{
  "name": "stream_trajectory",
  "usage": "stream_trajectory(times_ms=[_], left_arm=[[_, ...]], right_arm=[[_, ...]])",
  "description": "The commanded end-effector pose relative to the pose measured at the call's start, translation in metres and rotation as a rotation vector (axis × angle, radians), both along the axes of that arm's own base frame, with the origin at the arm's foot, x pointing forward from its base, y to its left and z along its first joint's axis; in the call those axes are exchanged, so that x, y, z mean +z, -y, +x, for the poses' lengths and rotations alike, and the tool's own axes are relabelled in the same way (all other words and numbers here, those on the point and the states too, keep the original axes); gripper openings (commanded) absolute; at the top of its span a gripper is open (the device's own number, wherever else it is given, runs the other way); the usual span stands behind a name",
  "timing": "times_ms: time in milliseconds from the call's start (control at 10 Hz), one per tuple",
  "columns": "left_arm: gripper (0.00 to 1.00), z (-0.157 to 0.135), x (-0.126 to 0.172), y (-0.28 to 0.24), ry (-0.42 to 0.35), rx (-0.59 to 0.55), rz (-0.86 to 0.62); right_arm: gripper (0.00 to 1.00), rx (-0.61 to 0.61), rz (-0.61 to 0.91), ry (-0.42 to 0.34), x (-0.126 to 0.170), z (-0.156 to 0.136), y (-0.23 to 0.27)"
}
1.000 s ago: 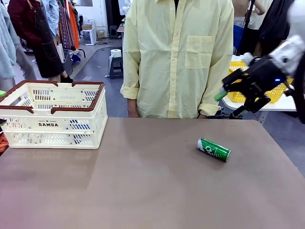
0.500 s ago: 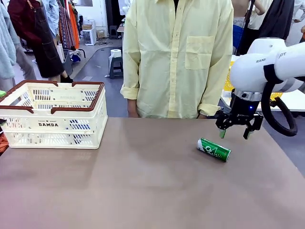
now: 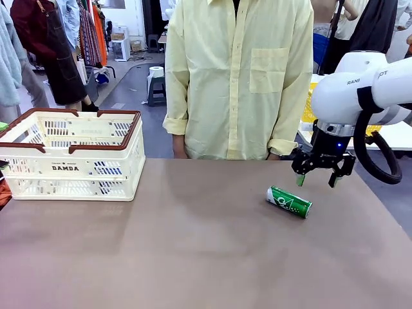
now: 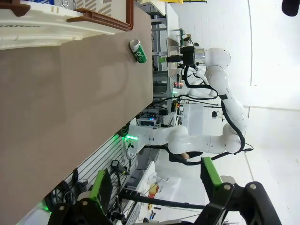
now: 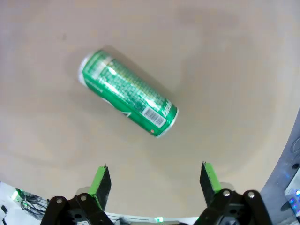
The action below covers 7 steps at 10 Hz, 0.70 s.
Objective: Place the drinks into the Shopping basket.
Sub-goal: Pick up one drink and place it into the Shopping basket.
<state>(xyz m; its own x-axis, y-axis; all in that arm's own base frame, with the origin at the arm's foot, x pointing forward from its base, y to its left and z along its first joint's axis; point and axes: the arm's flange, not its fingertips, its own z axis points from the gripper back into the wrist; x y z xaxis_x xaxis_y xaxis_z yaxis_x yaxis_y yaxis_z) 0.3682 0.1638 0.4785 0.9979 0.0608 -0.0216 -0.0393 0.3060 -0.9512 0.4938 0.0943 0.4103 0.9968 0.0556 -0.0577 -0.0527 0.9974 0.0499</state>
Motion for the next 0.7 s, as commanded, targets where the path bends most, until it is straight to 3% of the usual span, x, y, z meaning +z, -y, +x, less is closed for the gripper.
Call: stream_trajectory(times_ms=[0,100,300,400,600], left_arm=[[1.00,-0.003,0.002,0.000,-0.013,0.004,0.010],[1.00,-0.003,0.002,0.000,-0.013,0.004,0.010],[1.00,-0.003,0.002,0.000,-0.013,0.004,0.010],[1.00,-0.003,0.002,0.000,-0.013,0.004,0.010],[1.00,-0.003,0.002,0.000,-0.013,0.004,0.010]], right_arm=[[1.00,0.414,-0.002,0.070,-0.019,0.030,-0.002],[1.00,0.600,0.049,0.067,-0.027,0.035,-0.001],[1.00,0.793,-0.014,0.181,-0.042,0.037,-0.006],[1.00,0.834,-0.004,0.228,-0.051,0.039,-0.010],[1.00,0.811,0.046,0.199,-0.058,0.039,-0.017]])
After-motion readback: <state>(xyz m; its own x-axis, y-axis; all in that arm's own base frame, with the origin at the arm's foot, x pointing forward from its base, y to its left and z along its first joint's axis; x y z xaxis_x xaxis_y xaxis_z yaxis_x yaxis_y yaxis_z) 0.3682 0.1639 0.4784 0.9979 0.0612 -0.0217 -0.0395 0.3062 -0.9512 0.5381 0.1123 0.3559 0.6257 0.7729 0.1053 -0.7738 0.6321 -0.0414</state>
